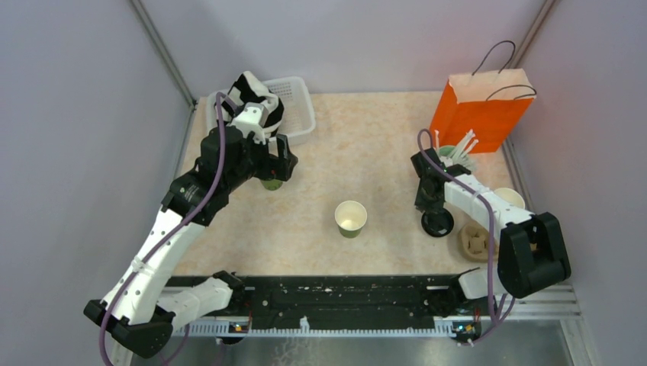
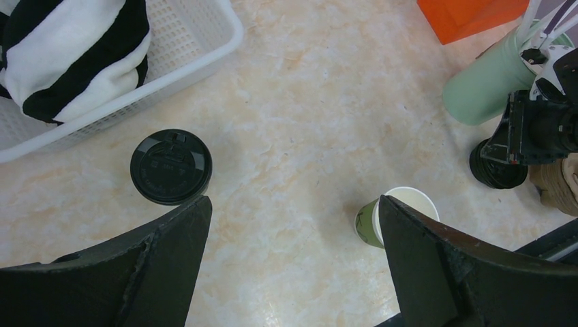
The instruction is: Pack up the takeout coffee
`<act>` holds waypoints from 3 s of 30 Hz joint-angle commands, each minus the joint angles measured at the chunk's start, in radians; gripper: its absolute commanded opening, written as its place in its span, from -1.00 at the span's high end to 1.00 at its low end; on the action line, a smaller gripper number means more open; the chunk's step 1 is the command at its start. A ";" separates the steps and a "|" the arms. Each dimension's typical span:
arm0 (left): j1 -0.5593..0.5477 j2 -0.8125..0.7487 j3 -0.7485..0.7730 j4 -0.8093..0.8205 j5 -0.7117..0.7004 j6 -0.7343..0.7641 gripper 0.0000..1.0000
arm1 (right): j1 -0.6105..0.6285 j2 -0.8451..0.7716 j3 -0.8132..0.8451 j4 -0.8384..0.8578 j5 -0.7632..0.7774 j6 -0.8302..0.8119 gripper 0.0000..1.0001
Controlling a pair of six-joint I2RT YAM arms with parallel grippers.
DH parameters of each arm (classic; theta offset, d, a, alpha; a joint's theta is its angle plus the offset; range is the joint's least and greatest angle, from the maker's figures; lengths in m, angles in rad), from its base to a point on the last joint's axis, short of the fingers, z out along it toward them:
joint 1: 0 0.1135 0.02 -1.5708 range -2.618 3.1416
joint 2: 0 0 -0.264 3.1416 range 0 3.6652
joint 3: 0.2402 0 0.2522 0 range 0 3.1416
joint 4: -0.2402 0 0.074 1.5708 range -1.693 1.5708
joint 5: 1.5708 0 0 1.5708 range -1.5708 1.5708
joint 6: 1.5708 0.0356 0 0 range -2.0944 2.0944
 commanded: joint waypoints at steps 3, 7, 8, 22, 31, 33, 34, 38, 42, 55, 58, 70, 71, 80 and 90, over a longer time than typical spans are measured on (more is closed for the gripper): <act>-0.004 -0.002 0.009 0.040 -0.010 0.019 -0.96 | -0.007 -0.001 -0.035 -0.001 0.002 0.006 0.75; -0.005 -0.002 0.010 0.039 -0.009 0.019 -0.96 | -0.007 -0.004 -0.047 0.002 0.001 0.007 0.78; -0.006 -0.002 0.010 0.038 -0.009 0.019 -0.96 | -0.008 -0.004 -0.050 0.002 0.001 0.009 0.77; -0.010 -0.007 0.010 0.039 -0.013 0.023 -0.96 | -0.007 -0.002 -0.063 0.010 0.010 0.002 0.77; -0.011 -0.009 0.010 0.036 -0.015 0.025 -0.96 | -0.007 0.007 -0.070 0.019 0.009 0.002 0.79; -0.012 -0.009 0.011 0.037 -0.016 0.025 -0.96 | -0.007 0.006 -0.069 0.019 0.008 0.002 0.84; -0.012 -0.008 0.013 0.036 -0.016 0.025 -0.97 | -0.007 0.004 -0.066 0.014 0.007 0.005 0.88; -0.012 -0.006 0.015 0.037 -0.021 0.029 -0.96 | -0.005 -0.027 -0.063 -0.001 0.004 0.012 1.00; -0.012 -0.002 0.017 0.039 -0.018 0.029 -0.96 | -0.005 -0.041 -0.040 -0.037 0.010 0.024 1.00; -0.019 0.013 0.023 0.044 -0.022 0.033 -0.96 | -0.005 -0.182 -0.021 -0.116 0.005 0.046 1.00; -0.024 0.015 0.026 0.041 -0.023 0.036 -0.96 | -0.004 -0.185 -0.023 -0.114 -0.027 0.023 0.63; -0.028 0.011 0.014 0.043 -0.025 0.036 -0.97 | -0.003 -0.364 0.109 -0.272 -0.055 0.017 -0.08; -0.029 0.009 0.012 0.044 -0.027 0.036 -0.96 | -0.002 -0.373 0.106 -0.279 -0.051 0.020 -0.11; -0.033 0.000 0.007 0.041 -0.026 0.039 -0.97 | -0.081 -0.518 -0.072 -0.134 -0.049 0.206 0.08; -0.037 -0.012 0.002 0.044 -0.038 0.047 -0.97 | -0.264 -0.618 -0.192 -0.177 -0.041 0.331 0.29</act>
